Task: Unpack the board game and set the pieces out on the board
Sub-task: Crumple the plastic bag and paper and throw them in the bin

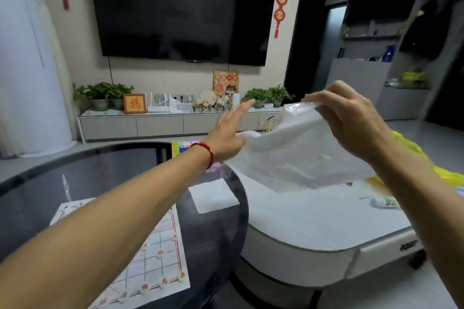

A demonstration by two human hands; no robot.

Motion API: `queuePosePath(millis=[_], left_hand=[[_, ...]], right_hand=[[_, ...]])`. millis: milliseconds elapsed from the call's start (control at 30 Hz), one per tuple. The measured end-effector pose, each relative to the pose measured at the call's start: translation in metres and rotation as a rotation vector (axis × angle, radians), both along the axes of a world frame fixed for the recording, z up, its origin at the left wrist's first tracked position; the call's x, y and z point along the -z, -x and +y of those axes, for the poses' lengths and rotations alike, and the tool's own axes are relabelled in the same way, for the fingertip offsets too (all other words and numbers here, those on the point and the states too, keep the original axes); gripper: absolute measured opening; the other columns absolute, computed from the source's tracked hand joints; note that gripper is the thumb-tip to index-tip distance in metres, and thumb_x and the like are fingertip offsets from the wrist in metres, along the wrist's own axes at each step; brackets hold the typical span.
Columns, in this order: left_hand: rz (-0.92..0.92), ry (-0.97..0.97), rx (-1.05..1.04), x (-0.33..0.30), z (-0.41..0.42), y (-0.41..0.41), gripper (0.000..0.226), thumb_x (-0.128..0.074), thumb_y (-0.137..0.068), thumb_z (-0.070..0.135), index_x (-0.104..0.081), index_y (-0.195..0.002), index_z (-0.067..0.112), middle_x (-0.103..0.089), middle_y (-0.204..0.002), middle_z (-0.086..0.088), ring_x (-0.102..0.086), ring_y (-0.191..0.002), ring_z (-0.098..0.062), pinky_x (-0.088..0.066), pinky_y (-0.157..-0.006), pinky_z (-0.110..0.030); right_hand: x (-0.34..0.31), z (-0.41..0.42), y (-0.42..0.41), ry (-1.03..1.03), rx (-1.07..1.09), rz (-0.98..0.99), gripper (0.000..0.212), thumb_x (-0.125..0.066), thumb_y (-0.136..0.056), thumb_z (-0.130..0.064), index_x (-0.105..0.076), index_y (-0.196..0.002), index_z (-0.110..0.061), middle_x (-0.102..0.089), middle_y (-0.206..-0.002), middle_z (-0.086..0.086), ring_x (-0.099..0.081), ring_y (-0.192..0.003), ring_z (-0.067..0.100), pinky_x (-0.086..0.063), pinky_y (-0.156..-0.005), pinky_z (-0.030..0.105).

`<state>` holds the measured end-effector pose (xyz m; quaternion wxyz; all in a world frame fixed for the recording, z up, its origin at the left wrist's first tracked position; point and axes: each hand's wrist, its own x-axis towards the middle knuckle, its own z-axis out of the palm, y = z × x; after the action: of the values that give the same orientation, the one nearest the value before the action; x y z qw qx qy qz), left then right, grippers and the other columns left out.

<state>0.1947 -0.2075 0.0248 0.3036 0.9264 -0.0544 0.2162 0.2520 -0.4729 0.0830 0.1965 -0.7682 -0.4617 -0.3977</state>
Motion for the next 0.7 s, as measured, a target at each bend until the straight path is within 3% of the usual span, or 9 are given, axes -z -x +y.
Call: queuePosePath(millis=[33,100,200,267,333,433,533,633,700], left_hand=[[0.028,0.043,0.033,-0.014,0.008,0.005,0.072,-0.055,-0.097,0.012,-0.023,-0.157,0.034,-0.035,-0.159,-0.004,-0.029,-0.147,-0.021,-0.019,-0.123,-0.044],[0.081,0.114,0.091,-0.036,0.019,0.022,0.055,-0.059,-0.098,0.028,-0.042,-0.150,0.026,-0.059,-0.137,-0.008,-0.055,-0.127,-0.021,-0.044,-0.110,-0.045],[0.040,0.150,0.100,-0.054,0.027,0.055,0.028,-0.065,-0.096,0.027,-0.069,-0.121,0.014,-0.073,-0.108,-0.014,-0.068,-0.096,-0.017,-0.056,-0.090,-0.033],[-0.050,0.227,0.029,-0.054,0.039,0.077,0.013,-0.071,-0.092,0.023,-0.077,-0.102,0.016,-0.076,-0.095,-0.005,-0.069,-0.085,-0.011,-0.057,-0.078,-0.028],[-0.125,0.301,-0.085,-0.049,0.059,0.100,0.006,-0.078,-0.087,0.025,-0.077,-0.091,0.022,-0.076,-0.087,0.003,-0.071,-0.082,-0.011,-0.056,-0.074,-0.028],[-0.123,0.319,-0.139,-0.048,0.088,0.134,0.012,-0.081,-0.083,0.018,-0.073,-0.090,0.013,-0.075,-0.086,-0.003,-0.068,-0.077,-0.014,-0.054,-0.072,-0.029],[0.025,0.285,-0.114,-0.061,0.106,0.169,0.024,-0.082,-0.082,0.018,-0.066,-0.097,0.010,-0.074,-0.091,-0.012,-0.068,-0.080,-0.026,-0.054,-0.077,-0.041],[0.206,0.232,-0.127,-0.080,0.116,0.192,0.043,-0.071,-0.082,0.060,-0.067,-0.112,0.030,-0.074,-0.104,-0.004,-0.071,-0.090,-0.022,-0.057,-0.082,-0.038],[0.252,0.215,-0.091,-0.086,0.119,0.202,0.053,-0.063,-0.079,0.071,-0.069,-0.113,0.031,-0.069,-0.108,-0.015,-0.063,-0.086,-0.027,-0.055,-0.076,-0.039]], right_hand=[[-0.017,0.000,0.007,-0.033,-0.020,-0.001,0.026,-0.051,-0.104,-0.021,-0.071,-0.119,-0.012,-0.059,-0.102,0.006,-0.054,-0.084,0.016,-0.042,-0.075,0.024],[-0.045,0.003,0.017,-0.127,-0.046,0.034,0.022,-0.056,-0.102,-0.019,-0.071,-0.119,-0.014,-0.065,-0.103,0.003,-0.058,-0.085,0.011,-0.040,-0.076,0.014],[-0.067,0.019,0.022,-0.265,-0.062,0.194,0.017,-0.063,-0.100,-0.020,-0.072,-0.113,-0.019,-0.068,-0.091,-0.005,-0.061,-0.075,-0.005,-0.040,-0.067,0.002],[-0.073,0.030,0.020,-0.302,-0.046,0.245,0.012,-0.063,-0.098,-0.019,-0.074,-0.103,-0.017,-0.067,-0.082,0.000,-0.056,-0.065,-0.001,-0.041,-0.060,0.010],[-0.072,0.041,0.015,-0.301,-0.014,0.245,0.012,-0.063,-0.098,-0.018,-0.074,-0.097,-0.015,-0.066,-0.079,0.005,-0.056,-0.067,0.015,-0.045,-0.064,0.024],[-0.067,0.061,0.017,-0.275,-0.021,0.299,0.013,-0.060,-0.099,-0.022,-0.073,-0.098,-0.021,-0.069,-0.084,0.005,-0.061,-0.074,0.024,-0.051,-0.071,0.034],[-0.065,0.093,0.034,-0.247,-0.123,0.351,0.014,-0.059,-0.102,-0.025,-0.071,-0.095,-0.025,-0.066,-0.082,-0.002,-0.057,-0.067,0.006,-0.047,-0.063,0.024],[-0.072,0.128,0.056,-0.305,-0.257,0.424,0.011,-0.067,-0.097,-0.032,-0.074,-0.095,-0.024,-0.067,-0.079,-0.009,-0.055,-0.060,-0.004,-0.045,-0.058,0.019],[-0.076,0.150,0.071,-0.308,-0.315,0.432,0.011,-0.071,-0.092,-0.036,-0.077,-0.095,-0.027,-0.069,-0.077,-0.006,-0.057,-0.061,0.001,-0.048,-0.058,0.023]])
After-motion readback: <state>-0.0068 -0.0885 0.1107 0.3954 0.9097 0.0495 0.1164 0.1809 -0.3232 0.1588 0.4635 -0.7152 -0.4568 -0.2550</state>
